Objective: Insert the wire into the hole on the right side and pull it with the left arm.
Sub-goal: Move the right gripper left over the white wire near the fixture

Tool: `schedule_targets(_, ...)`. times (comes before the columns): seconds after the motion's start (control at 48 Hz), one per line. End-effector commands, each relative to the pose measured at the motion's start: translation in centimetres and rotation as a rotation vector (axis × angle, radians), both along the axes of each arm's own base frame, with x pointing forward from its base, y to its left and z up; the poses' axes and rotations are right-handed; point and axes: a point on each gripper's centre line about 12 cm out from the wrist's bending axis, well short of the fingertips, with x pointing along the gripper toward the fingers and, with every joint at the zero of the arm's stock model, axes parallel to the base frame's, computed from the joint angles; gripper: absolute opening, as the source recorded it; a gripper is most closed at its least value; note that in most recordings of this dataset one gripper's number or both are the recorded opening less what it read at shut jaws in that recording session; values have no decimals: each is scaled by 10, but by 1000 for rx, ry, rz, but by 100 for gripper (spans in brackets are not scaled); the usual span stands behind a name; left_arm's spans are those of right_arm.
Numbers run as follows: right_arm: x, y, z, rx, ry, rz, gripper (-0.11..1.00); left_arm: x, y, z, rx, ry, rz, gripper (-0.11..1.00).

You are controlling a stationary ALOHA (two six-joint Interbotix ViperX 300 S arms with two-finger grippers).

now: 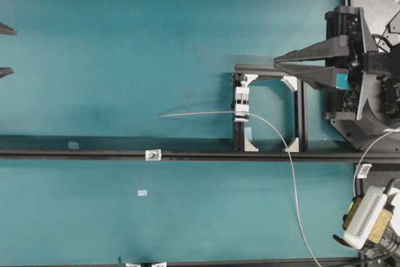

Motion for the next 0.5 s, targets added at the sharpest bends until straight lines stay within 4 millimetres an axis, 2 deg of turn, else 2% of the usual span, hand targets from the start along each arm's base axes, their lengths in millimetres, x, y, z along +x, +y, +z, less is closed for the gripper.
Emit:
schedule_targets(0.0,2,0,-3,12,3,0,24,-3,0,-5,-18,-21,0,24)
schedule_targets(0.042,1,0,-8,14,12,0,22,-6,0,-9,-25,-25,0,22)
schedule_targets(0.146,-2,0,-22,21,34,0,4,-13,0,-16,-31,-35,-1,3)
schedule_targets(0.208,-4,0,-30,35,47,1,0,-17,0,-21,-31,-37,-1,3)
schedule_targets(0.333,-6,0,-39,74,63,3,0,-20,0,-31,-30,-15,-1,27)
schedule_targets(0.416,-7,0,-43,100,72,2,2,-19,0,-35,-30,3,0,50)
schedule_targets(0.479,-7,0,-43,106,75,2,10,-18,0,-37,-29,12,0,70)
